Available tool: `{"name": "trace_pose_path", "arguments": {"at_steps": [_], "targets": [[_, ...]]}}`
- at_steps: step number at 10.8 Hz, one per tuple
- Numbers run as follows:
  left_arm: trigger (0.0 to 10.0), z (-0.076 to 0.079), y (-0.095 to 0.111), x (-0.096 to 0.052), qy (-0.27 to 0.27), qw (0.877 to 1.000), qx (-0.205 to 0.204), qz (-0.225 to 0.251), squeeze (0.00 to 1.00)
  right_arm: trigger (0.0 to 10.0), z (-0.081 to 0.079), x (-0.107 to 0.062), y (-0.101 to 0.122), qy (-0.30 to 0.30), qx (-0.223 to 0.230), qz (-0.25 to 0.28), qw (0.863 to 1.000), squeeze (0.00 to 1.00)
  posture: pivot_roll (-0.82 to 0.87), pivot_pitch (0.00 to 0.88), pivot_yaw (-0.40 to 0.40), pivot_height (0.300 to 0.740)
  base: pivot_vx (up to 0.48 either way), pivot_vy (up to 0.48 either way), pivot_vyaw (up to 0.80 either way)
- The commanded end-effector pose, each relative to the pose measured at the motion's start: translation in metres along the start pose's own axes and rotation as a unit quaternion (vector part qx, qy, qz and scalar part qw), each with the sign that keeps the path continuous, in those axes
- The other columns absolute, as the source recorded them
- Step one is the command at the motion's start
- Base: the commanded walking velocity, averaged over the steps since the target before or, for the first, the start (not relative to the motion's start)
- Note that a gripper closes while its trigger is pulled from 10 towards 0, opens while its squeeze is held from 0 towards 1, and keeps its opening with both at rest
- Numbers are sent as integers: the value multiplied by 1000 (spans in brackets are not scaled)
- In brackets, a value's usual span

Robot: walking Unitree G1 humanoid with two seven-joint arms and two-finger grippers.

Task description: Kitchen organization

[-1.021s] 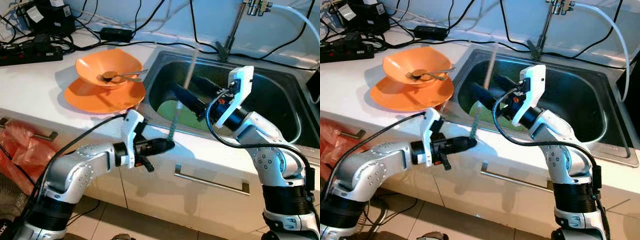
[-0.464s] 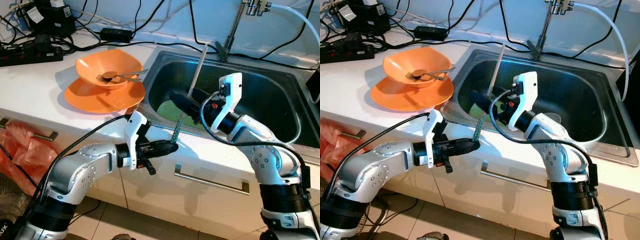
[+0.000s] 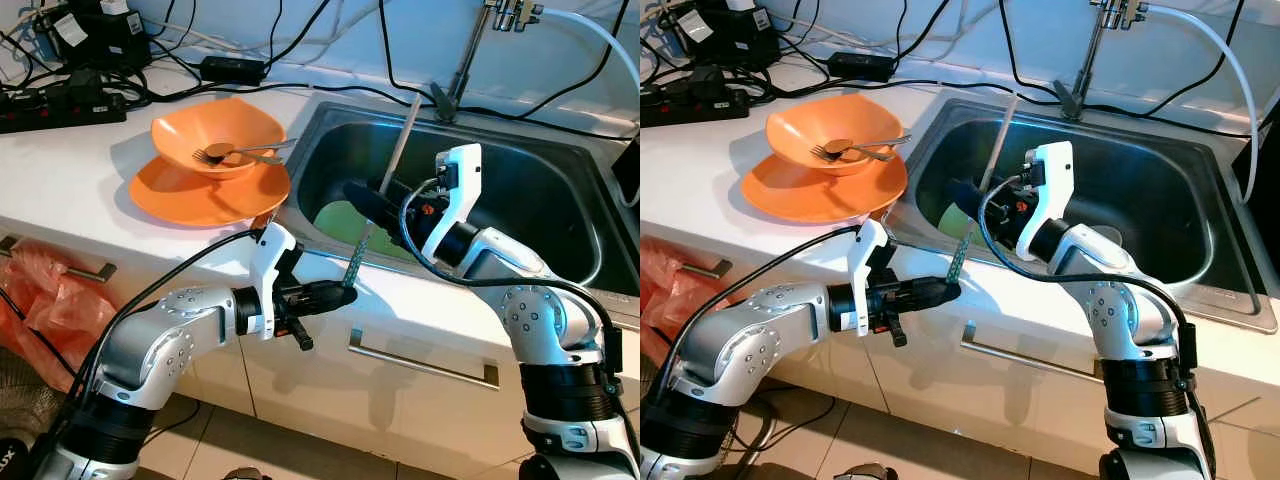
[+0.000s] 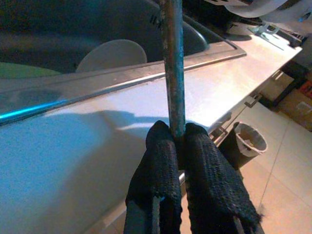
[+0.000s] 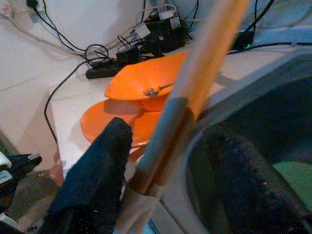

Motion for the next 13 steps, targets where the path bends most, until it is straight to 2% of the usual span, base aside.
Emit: {"name": "trace_pose_path", "arguments": {"at_steps": [1, 2, 3, 4, 5, 9, 10, 11, 12, 13], "targets": [[0, 2, 2, 0, -6, 1000, 7, 7, 0, 0, 11, -4, 4, -31, 1, -2, 1000, 0, 90, 39, -27, 740, 0, 0, 0], [0, 1, 1, 0, -3, 1000, 8, 7, 0, 0, 12, -4, 3, -35, 2, -4, 999, 0, 90, 39, -27, 740, 0, 0, 0], [667, 1, 0, 0, 0, 1000, 12, 5, 0, 0, 14, -5, 2, -40, 2, -9, 999, 0, 88, 41, -28, 740, 0, 0, 0], [3333, -1, 0, 0, 7, 1000, 17, 3, 0, 0, 15, -6, 1, -44, 3, -14, 999, 0, 87, 42, -29, 740, 0, 0, 0], [2980, -6, 1, -1, 23, 999, 24, 4, 0, 0, 17, -6, 0, -51, 3, -21, 998, 0, 87, 42, -31, 740, 0, 0, 0], [4078, -17, 3, -2, 64, 998, 27, 11, 0, 0, 21, -7, -2, -62, 4, -30, 998, 0, 85, 46, -34, 740, 0, 0, 0], [7961, -22, 2, -1, 83, 996, 31, 12, 0, 0, 23, -7, -2, -69, 5, -32, 997, 0, 85, 47, -35, 740, 0, 0, 0], [7961, -22, 1, -1, 87, 996, 31, 12, 0, 0, 23, -7, -2, -70, 5, -33, 997, 0, 85, 47, -35, 740, 0, 0, 0], [10000, -26, 0, 0, 105, 994, 40, 9, 0, 0, 24, -7, -2, -72, 5, -33, 997, 0, 85, 46, -36, 740, 0, 0, 0], [10000, -33, 0, 2, 134, 990, 46, 15, 0, 0, 26, -7, -2, -78, 4, -32, 996, 0, 83, 42, -41, 740, 0, 0, 0]]}}
Point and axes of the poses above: a point about 5 cm out from each wrist's last joint towards the gripper, its own x axis pointing out of the wrist towards the gripper, its own y axis along the axis of the wrist's last joint, z = x × y, the point moved 2 cm from there along x, pointing out of the wrist towards the gripper, and after that the axes turned 6 degrees about x, right-handed, at the moved point
